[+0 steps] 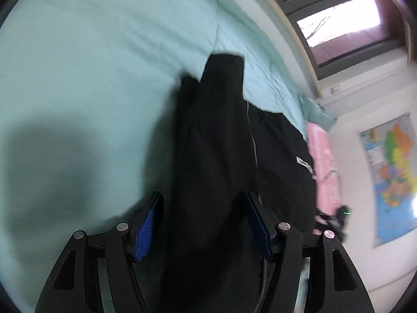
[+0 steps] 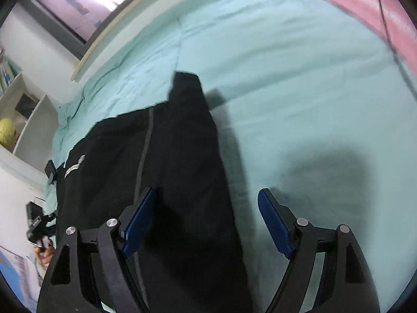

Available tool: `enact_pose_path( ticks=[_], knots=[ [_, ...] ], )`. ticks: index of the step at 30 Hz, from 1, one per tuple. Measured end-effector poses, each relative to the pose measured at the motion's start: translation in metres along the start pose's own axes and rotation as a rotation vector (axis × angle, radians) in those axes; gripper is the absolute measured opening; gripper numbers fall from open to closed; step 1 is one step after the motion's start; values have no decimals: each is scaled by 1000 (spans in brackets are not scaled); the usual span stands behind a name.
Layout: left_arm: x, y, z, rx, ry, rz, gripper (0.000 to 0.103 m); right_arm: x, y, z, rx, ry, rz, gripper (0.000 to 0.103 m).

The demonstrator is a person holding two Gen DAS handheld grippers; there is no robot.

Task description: Fold large clothes

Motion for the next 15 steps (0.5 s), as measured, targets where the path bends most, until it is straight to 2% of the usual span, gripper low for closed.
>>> enact_pose_path(
  ticks=[2, 4, 8, 11, 13, 15],
  knots=[
    [1, -13, -9, -70, 79, -32, 65, -2, -13, 8, 94, -51, -48, 82],
    [2, -17, -11, -96, 103, -30, 65, -6, -22, 8, 174, -79, -75, 82],
    [0, -31, -4, -97, 98, -56, 66, -9, -34, 11, 213, -90, -108, 83],
    [-1, -39, 7, -58, 61, -67, 68, -8, -43, 9, 243, -100, -136, 83],
    [-2, -43, 12, -42, 46, -57, 68, -9, -46, 4, 273, -85, -136, 68],
    [-4, -40, 18, -23, 19, -38, 68, -11, -49, -5, 291, -71, -142, 64]
  ],
)
Point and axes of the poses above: each gripper's, at about its wrist camera, not at the fingertips, and y roughly against the way its jaws point, z to its right, x to its top, the point moved 1 cm from there along -y, roughly the way its jaws point, and after that the axes turned 10 degrees about z, right-handed, at the moved point
